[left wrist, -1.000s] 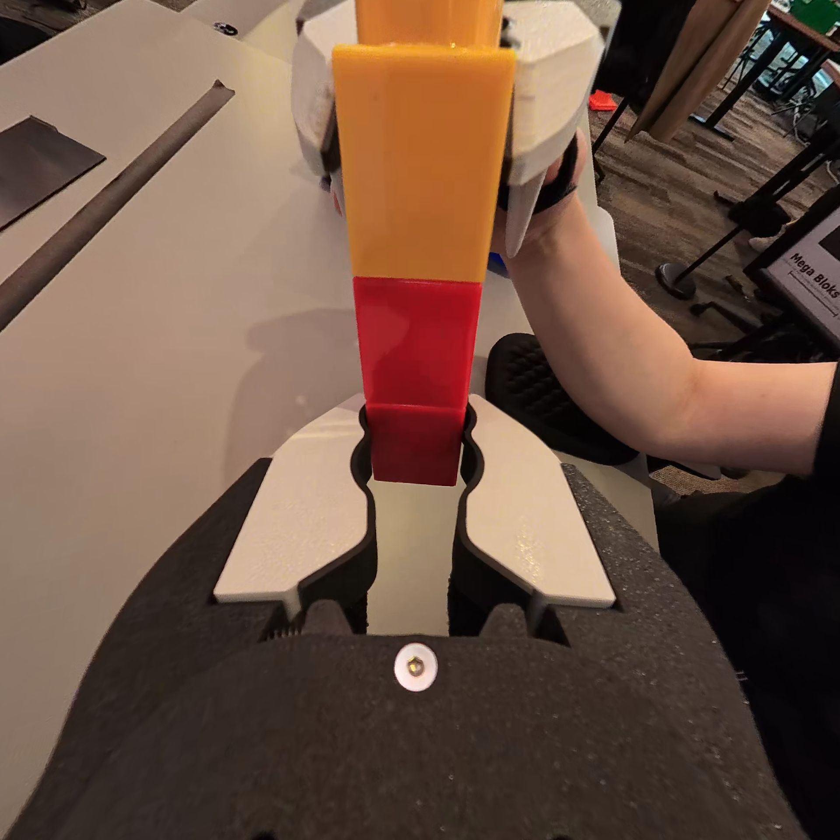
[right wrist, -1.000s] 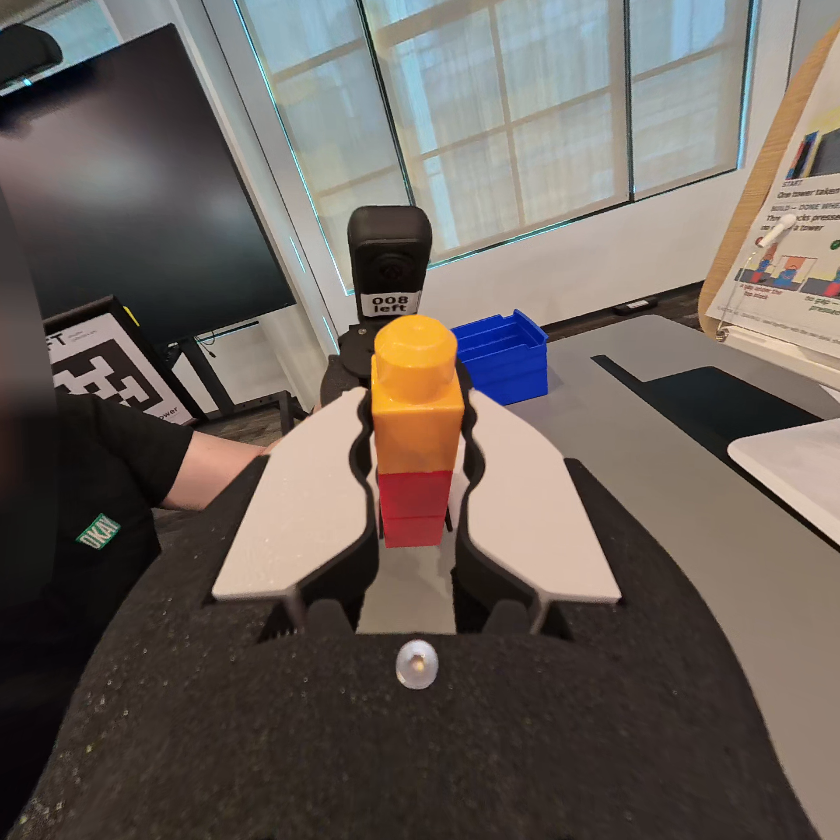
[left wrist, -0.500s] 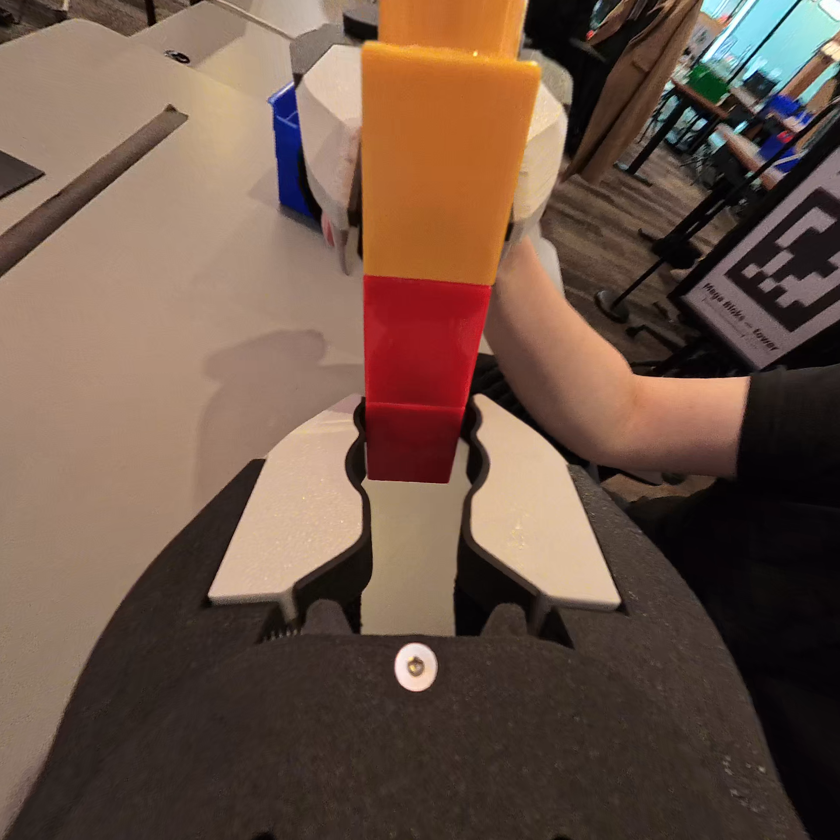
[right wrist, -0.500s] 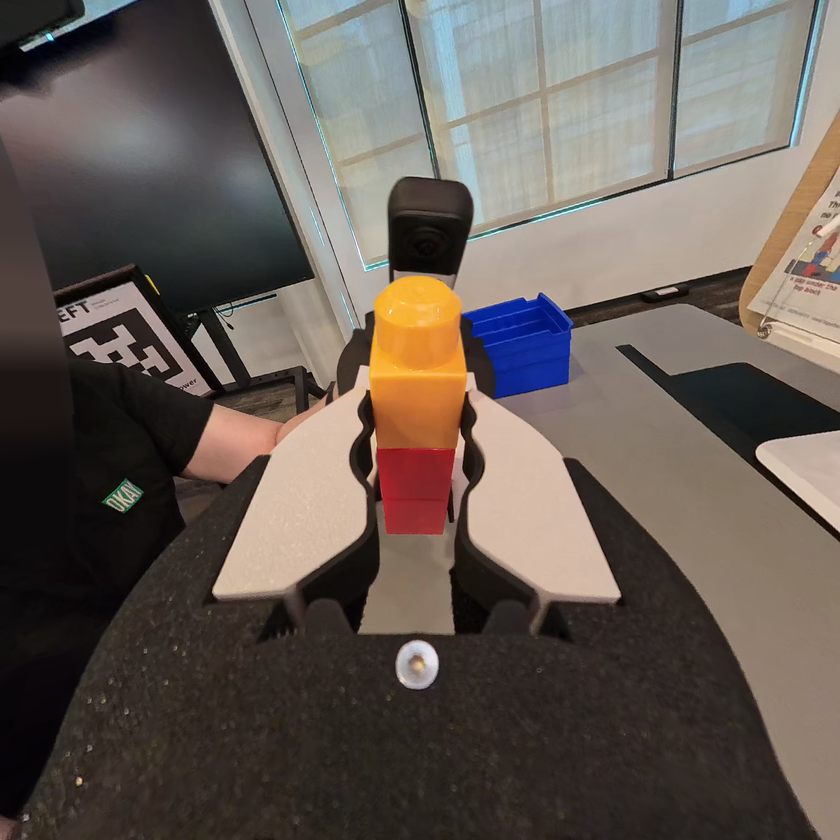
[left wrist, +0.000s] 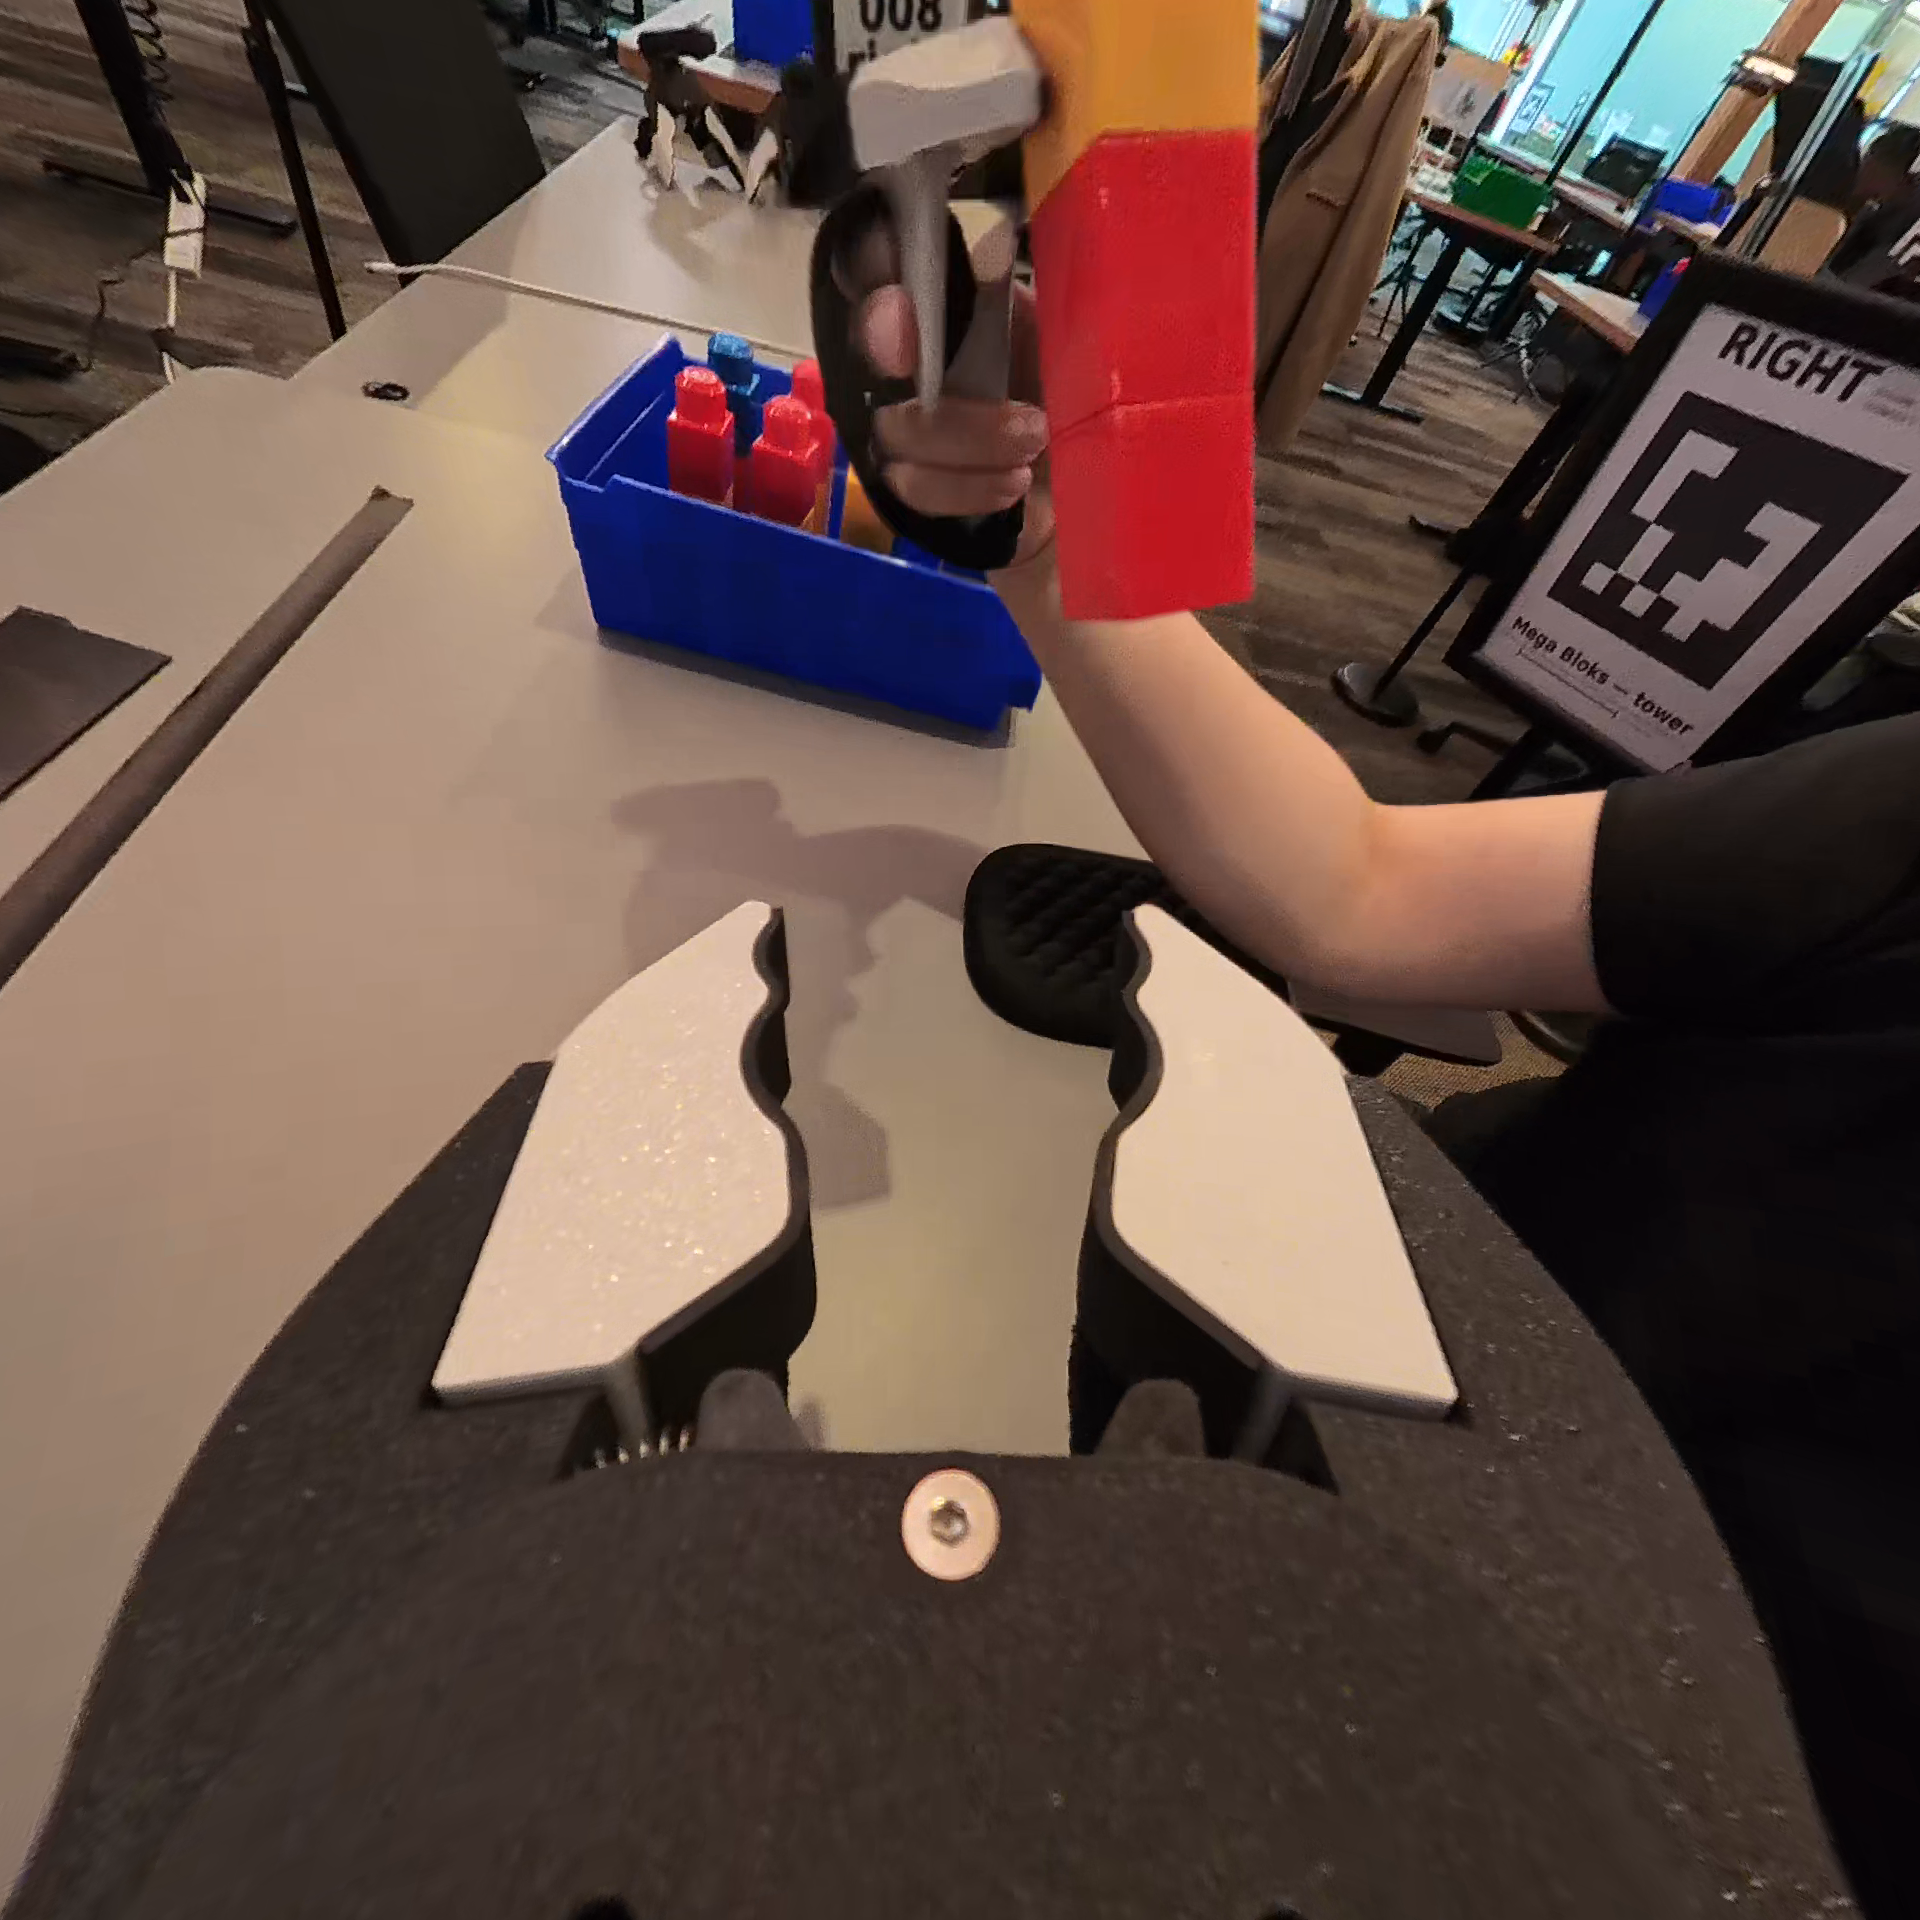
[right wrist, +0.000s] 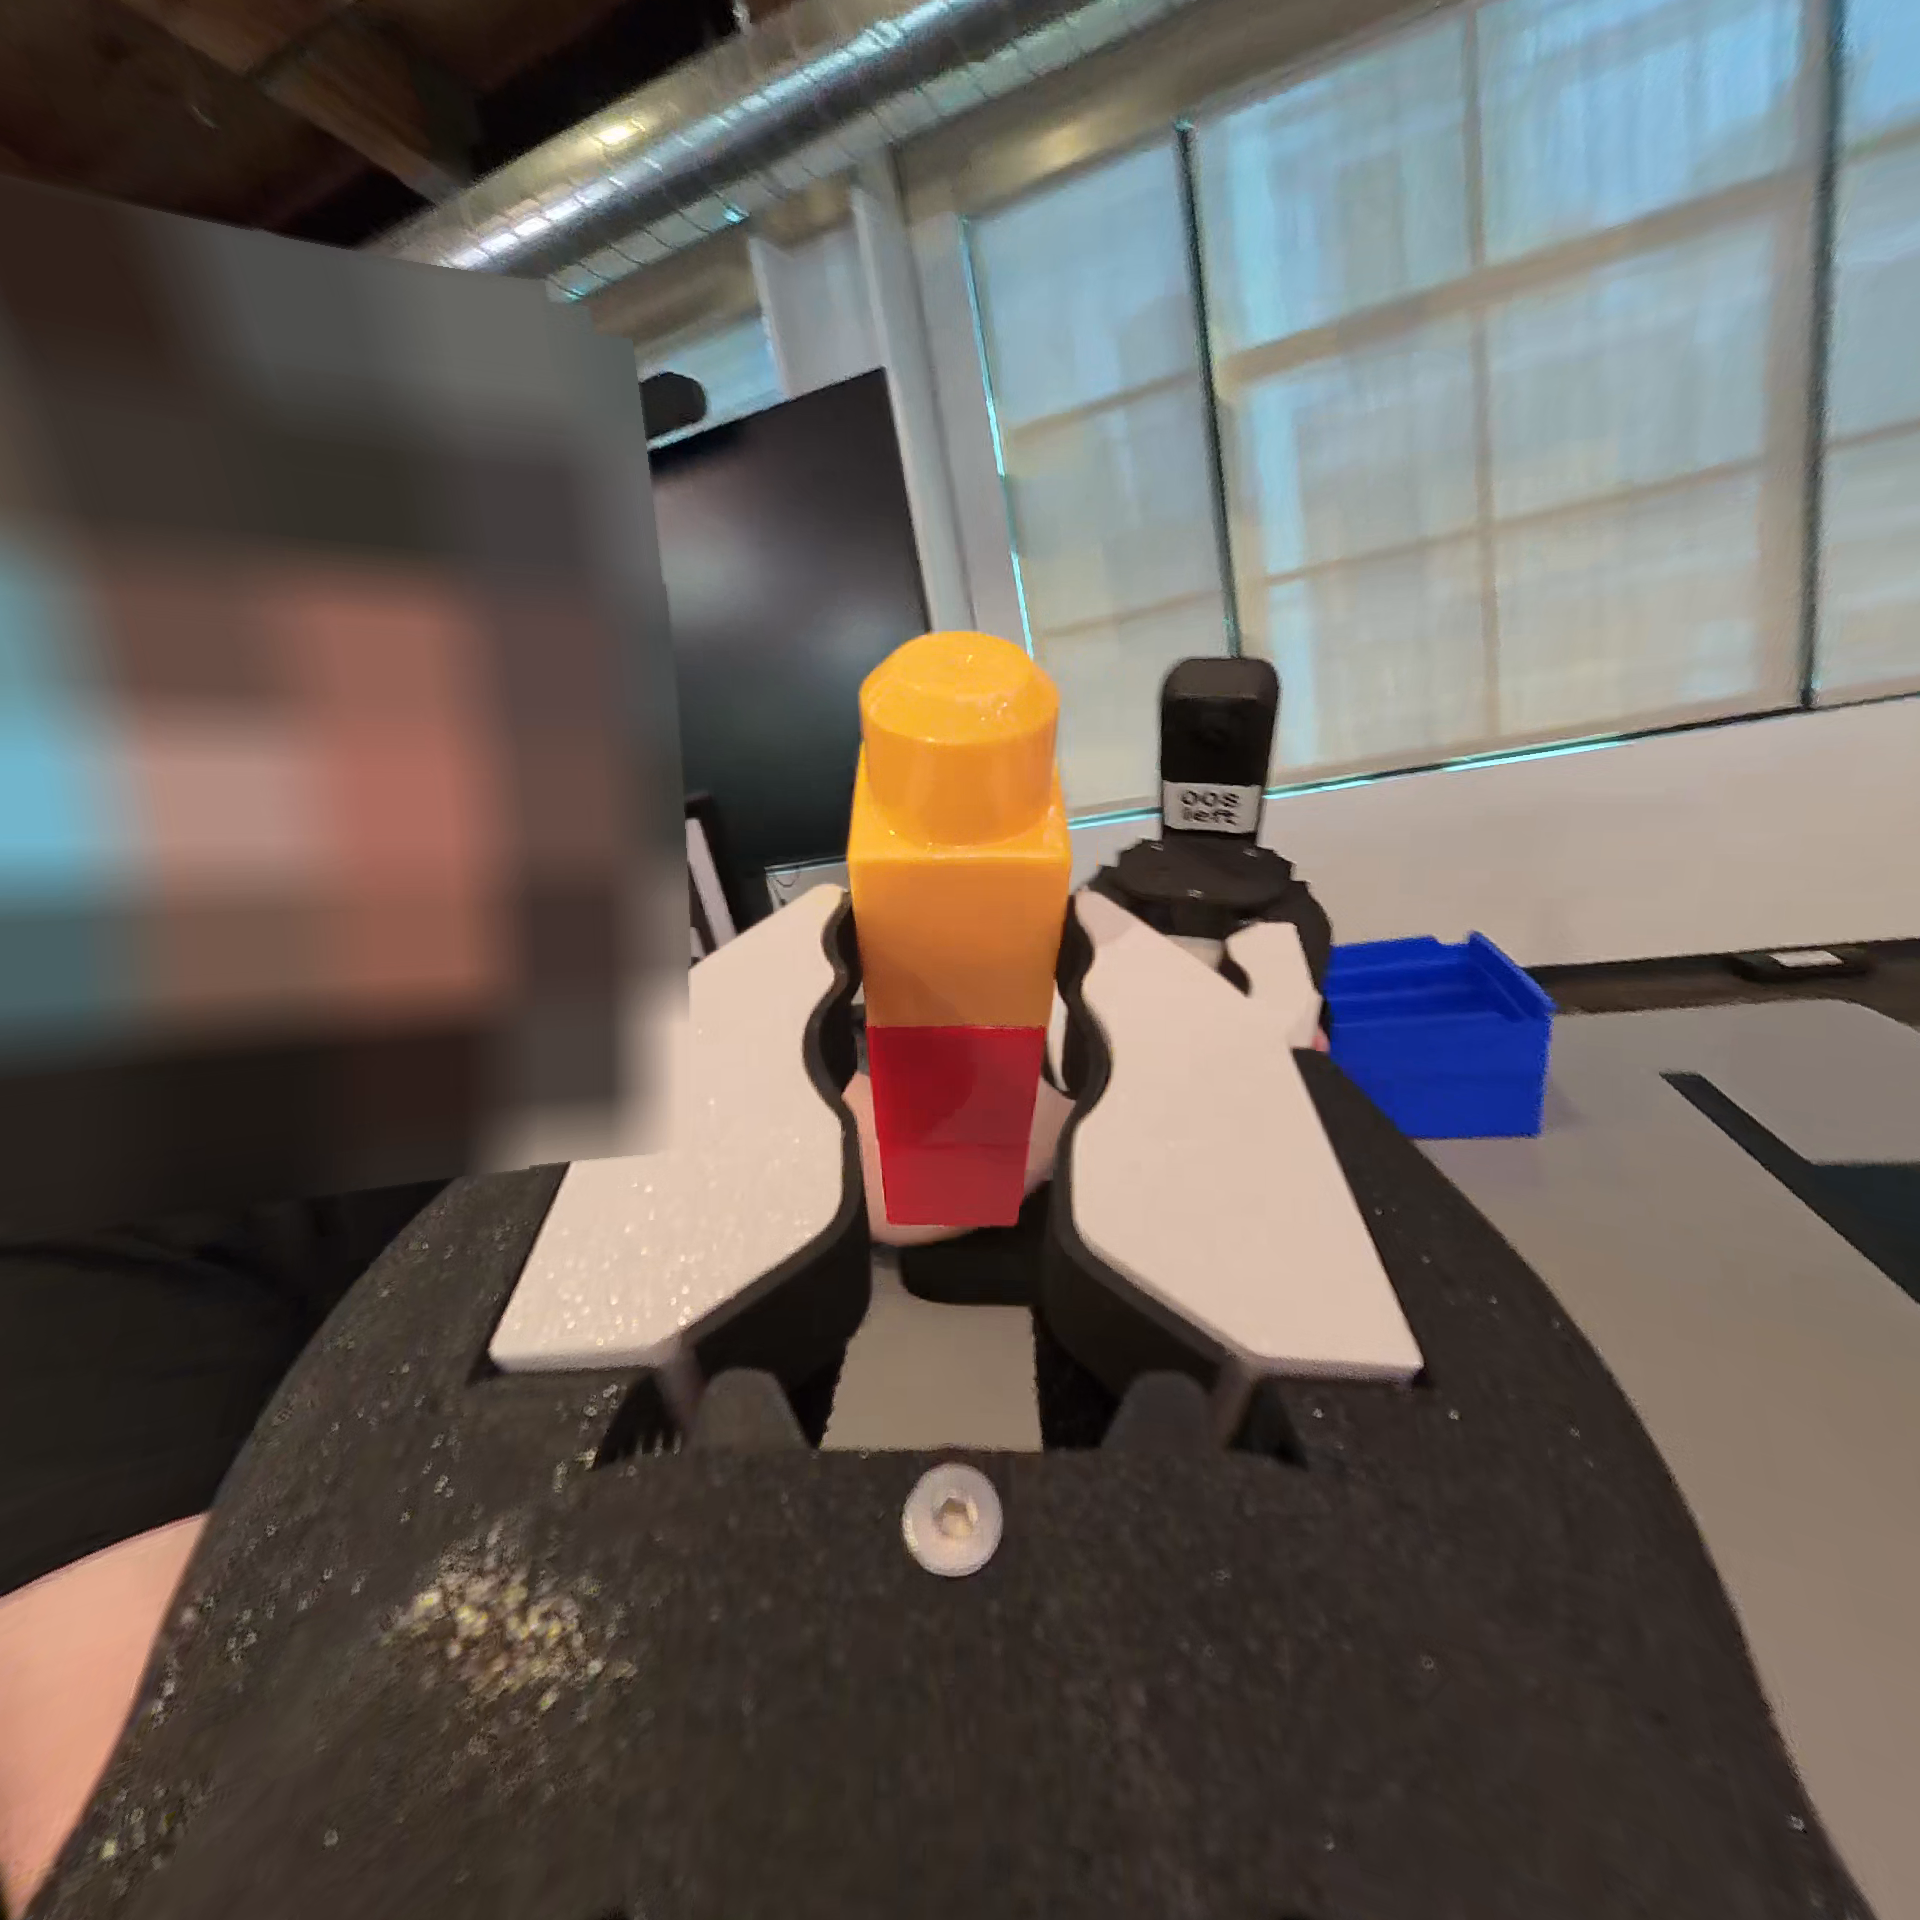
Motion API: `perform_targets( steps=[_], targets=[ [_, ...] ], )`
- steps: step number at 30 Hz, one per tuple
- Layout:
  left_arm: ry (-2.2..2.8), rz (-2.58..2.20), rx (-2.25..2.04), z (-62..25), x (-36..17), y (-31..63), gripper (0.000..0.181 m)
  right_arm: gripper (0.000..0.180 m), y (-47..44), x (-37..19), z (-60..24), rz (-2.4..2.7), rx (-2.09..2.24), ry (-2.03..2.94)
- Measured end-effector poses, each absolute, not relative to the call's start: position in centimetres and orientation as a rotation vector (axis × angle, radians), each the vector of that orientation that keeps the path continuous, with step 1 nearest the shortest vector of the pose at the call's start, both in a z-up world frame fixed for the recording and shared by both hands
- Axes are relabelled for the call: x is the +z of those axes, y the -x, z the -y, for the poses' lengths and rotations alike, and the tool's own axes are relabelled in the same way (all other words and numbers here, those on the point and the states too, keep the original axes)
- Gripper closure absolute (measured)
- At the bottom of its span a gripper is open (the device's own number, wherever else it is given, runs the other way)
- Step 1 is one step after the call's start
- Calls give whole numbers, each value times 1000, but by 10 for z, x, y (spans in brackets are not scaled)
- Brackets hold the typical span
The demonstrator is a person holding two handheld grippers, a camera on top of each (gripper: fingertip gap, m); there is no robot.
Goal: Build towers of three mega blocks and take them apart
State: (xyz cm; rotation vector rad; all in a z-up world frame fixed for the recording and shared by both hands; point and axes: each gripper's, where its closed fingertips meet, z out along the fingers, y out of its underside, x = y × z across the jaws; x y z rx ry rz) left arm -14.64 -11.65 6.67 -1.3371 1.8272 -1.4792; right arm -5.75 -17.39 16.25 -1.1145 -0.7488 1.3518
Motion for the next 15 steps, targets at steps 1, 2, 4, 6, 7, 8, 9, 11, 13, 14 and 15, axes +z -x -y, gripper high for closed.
perform_targets(
  steps=[1, 2, 4, 6, 7, 8, 9, 11, 13, 14, 15],
  targets=[
    [1328, -1820, -1497, 118, 70, 147, 122, 144, 55, 168, 183, 758, 1365, 1104],
    [1324, -1811, -1520, 119, 73, 149, 123, 144, 53, 173, 192, 765, 1371, 1101],
    [1323, -1794, -1554, 119, 79, 151, 124, 144, 47, 176, 208, 750, 1336, 1146],
    [1322, -1779, -1559, 118, 83, 153, 125, 144, 33, 171, 216, 673, 1200, 1261],
    [1318, -1773, -1555, 118, 84, 154, 126, 144, 22, 170, 223, 623, 1115, 1309],
    [1314, -1770, -1547, 117, 86, 155, 126, 144, 7, 168, 229, 550, 1018, 1362],
    [1313, -1769, -1533, 116, 87, 157, 126, 144, -12, 167, 237, 460, 896, 1406],
    [1308, -1764, -1510, 114, 88, 159, 126, 144, -62, 162, 258, 238, 611, 1483],
    [1309, -1752, -1507, 112, 90, 159, 127, 144, -120, 150, 290, -6, 275, 1533],
    [1311, -1748, -1506, 111, 90, 159, 128, 144, -145, 141, 310, -105, 131, 1556],
    [1312, -1745, -1512, 111, 90, 159, 128, 144, -164, 132, 331, -185, 13, 1564]
  ],
)
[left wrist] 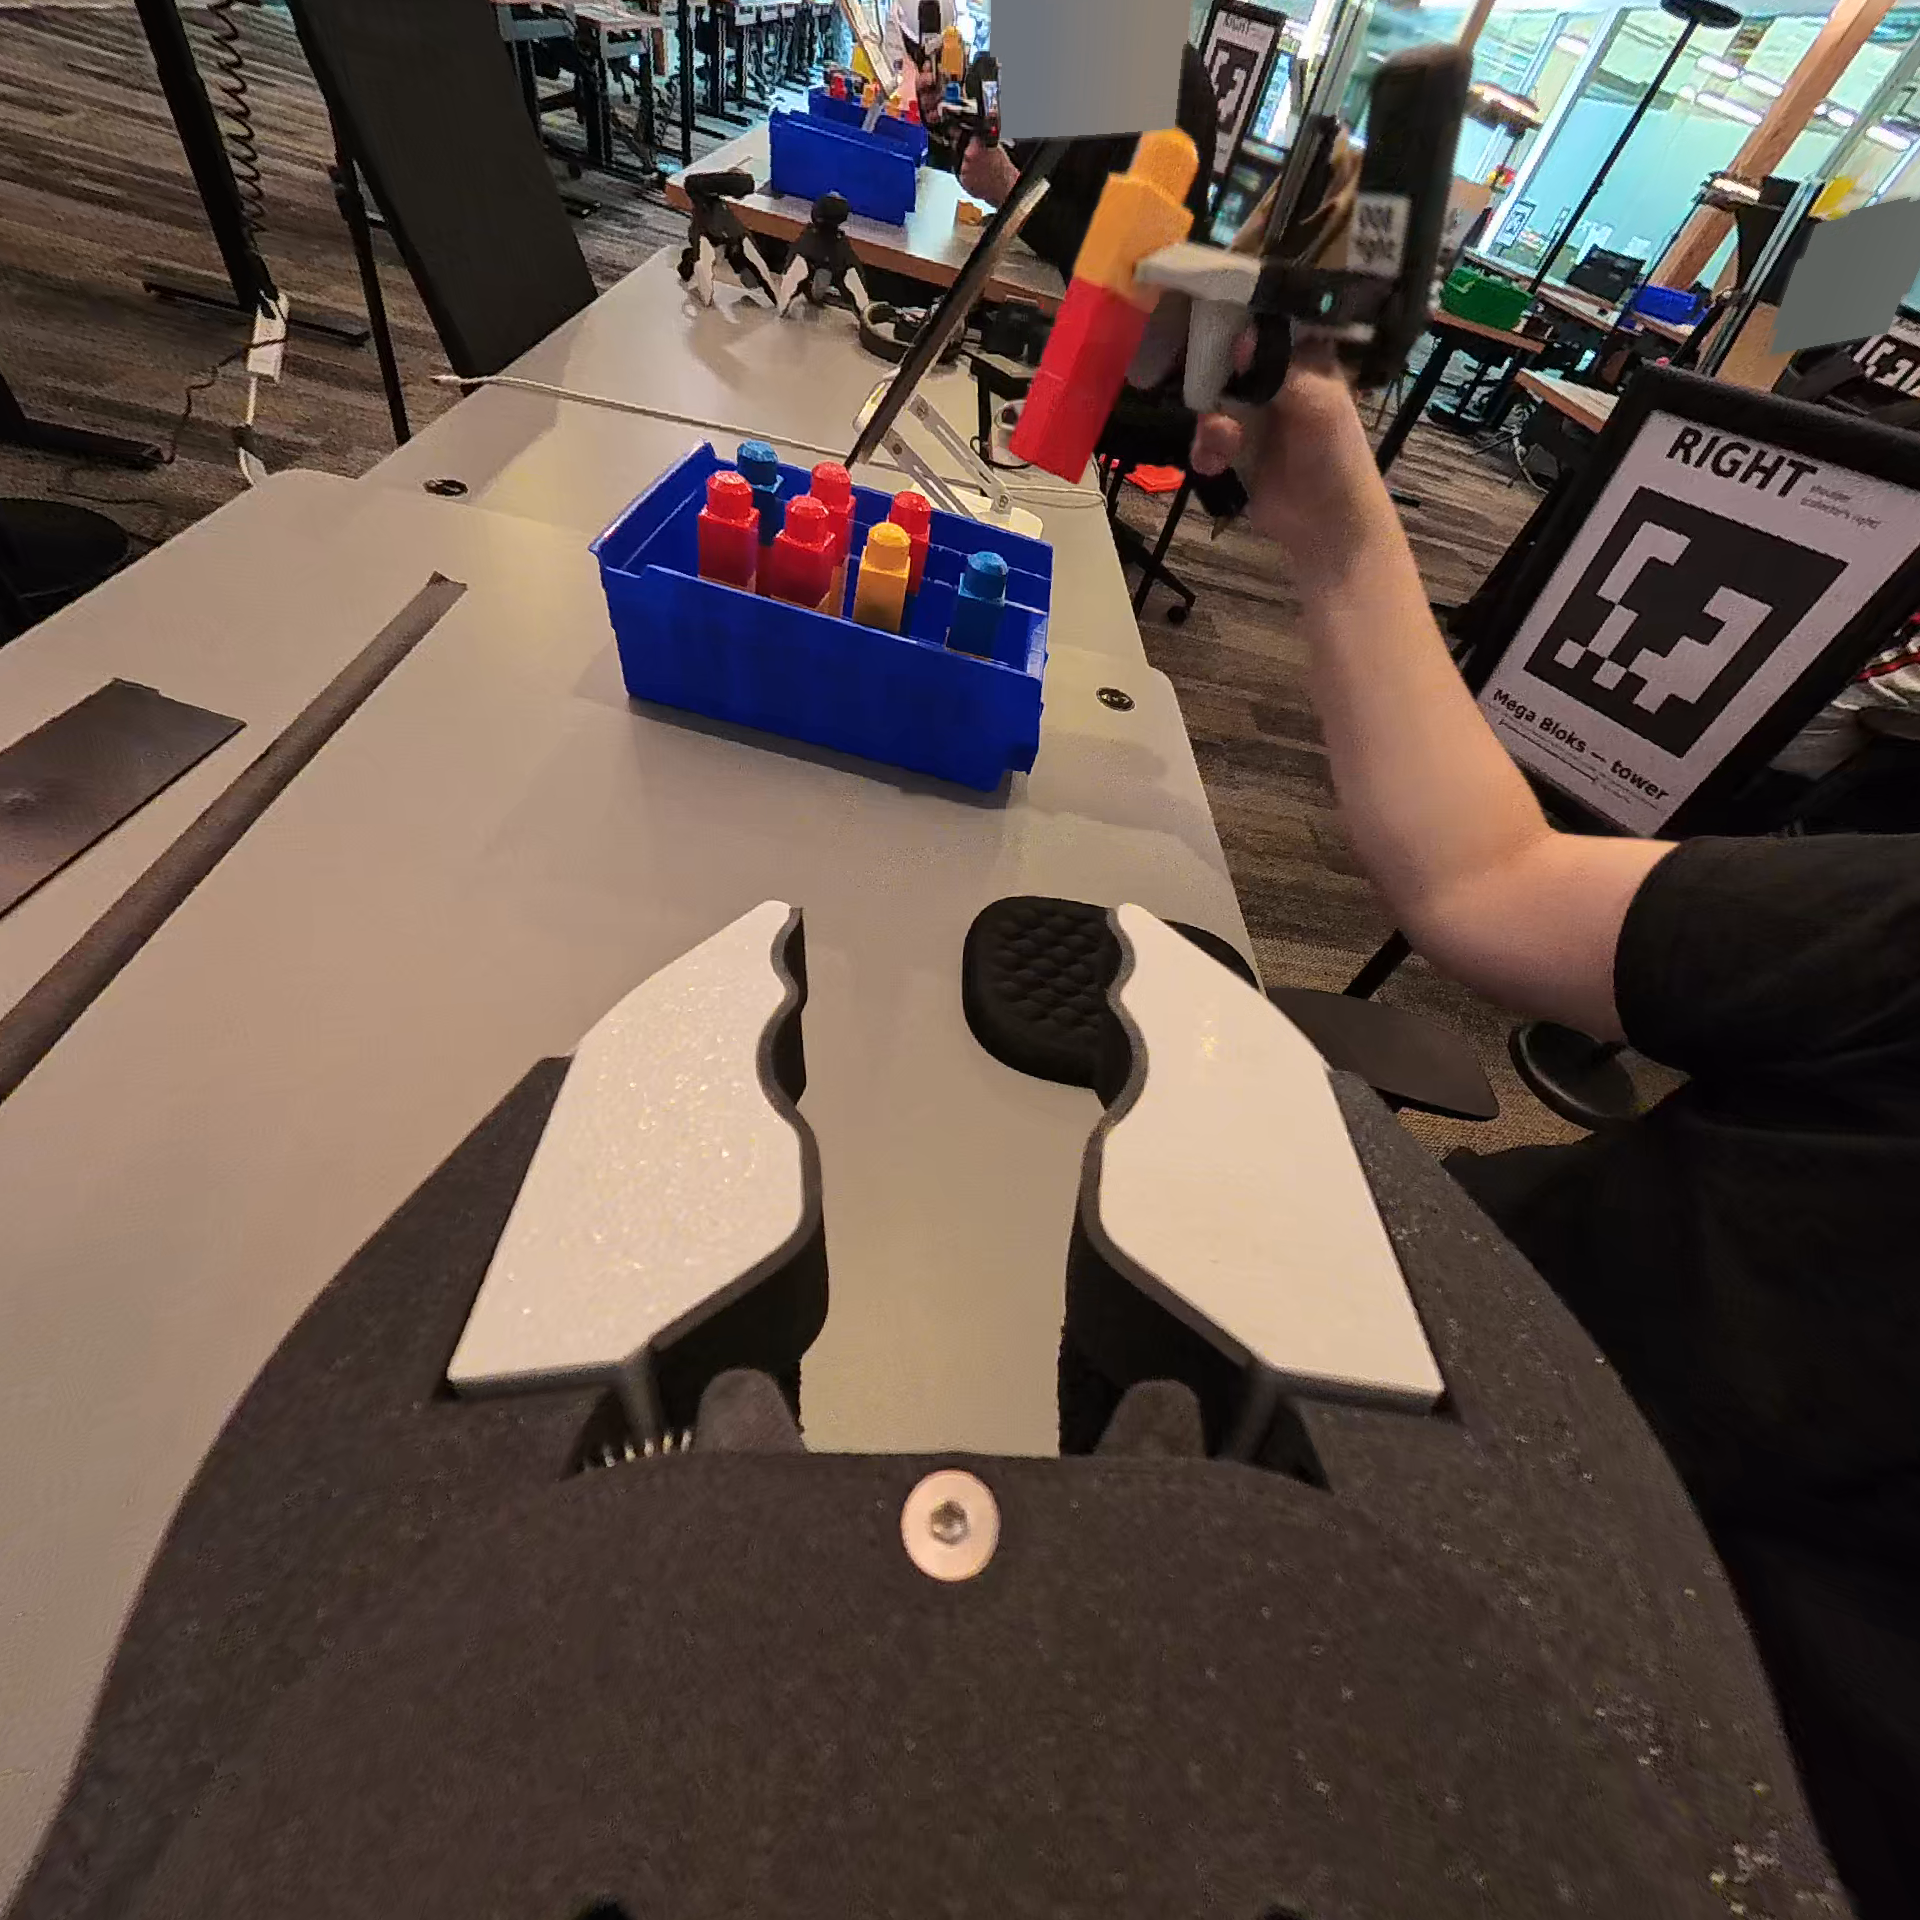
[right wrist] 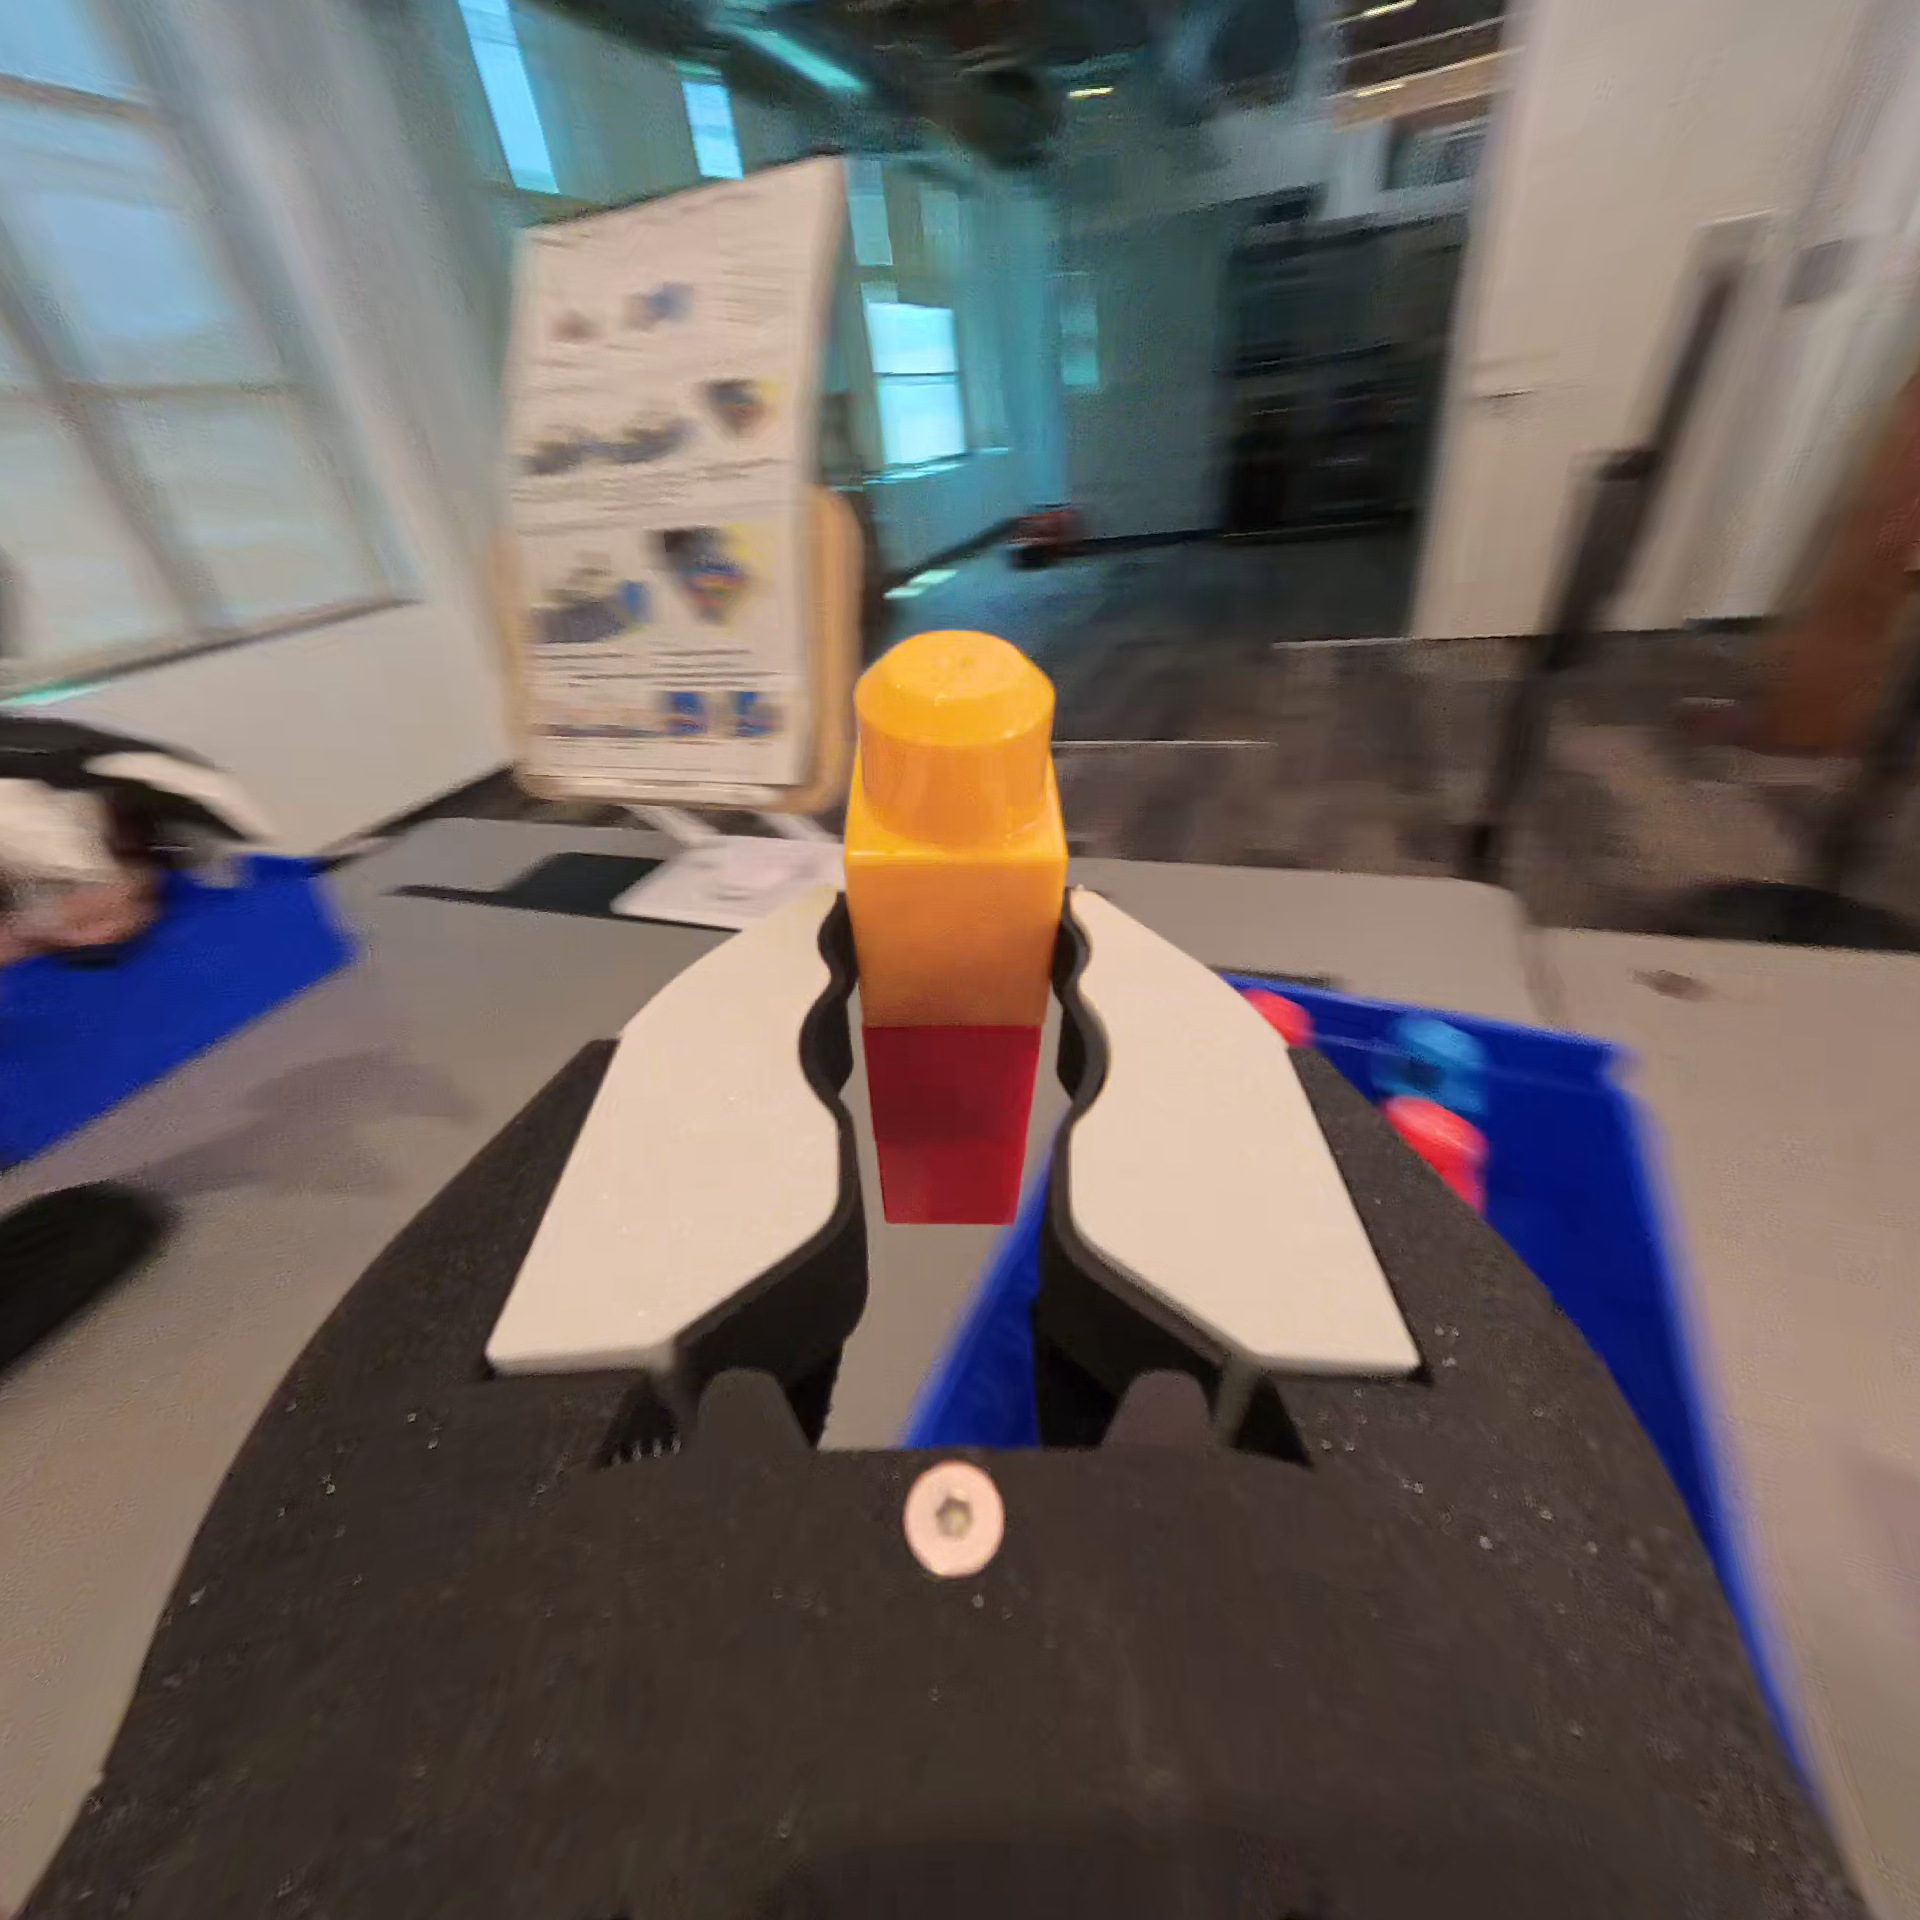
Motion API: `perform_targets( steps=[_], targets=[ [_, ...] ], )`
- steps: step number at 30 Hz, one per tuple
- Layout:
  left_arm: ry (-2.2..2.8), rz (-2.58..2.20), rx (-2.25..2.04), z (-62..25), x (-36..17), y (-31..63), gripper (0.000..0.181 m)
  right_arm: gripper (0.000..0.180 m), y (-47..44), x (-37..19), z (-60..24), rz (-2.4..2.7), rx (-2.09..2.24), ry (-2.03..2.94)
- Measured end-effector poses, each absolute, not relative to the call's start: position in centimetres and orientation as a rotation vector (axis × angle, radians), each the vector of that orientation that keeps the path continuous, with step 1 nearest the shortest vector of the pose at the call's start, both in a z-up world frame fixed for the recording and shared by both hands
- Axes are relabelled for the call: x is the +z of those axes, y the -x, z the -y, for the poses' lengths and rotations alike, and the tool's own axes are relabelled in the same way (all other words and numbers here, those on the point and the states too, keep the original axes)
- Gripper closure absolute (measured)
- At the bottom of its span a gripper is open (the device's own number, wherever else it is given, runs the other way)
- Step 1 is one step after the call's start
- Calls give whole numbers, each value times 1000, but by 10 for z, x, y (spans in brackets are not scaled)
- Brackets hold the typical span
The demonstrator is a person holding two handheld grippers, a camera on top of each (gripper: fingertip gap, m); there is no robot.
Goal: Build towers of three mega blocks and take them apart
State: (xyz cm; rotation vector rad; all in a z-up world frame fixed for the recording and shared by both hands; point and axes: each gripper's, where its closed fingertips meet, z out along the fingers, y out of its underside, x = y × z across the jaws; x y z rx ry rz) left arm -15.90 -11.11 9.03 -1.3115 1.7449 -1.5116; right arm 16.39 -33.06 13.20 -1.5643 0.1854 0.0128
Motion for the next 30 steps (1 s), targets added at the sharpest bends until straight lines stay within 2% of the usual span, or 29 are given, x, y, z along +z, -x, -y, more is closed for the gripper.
perform_targets(
  steps=[7, 18, 30],
  targets=[
    [1363, -1737, -1525, 108, 82, 152, 129, 144, -237, 71, 412, -516, -365, 1529],
    [1413, -1818, -1454, 116, 62, 142, 129, 144, -263, -40, 361, -555, -393, 1797],
    [1434, -1799, -1466, 110, 60, 140, 130, 144, -273, -71, 358, -603, -430, 1823]
  ],
)
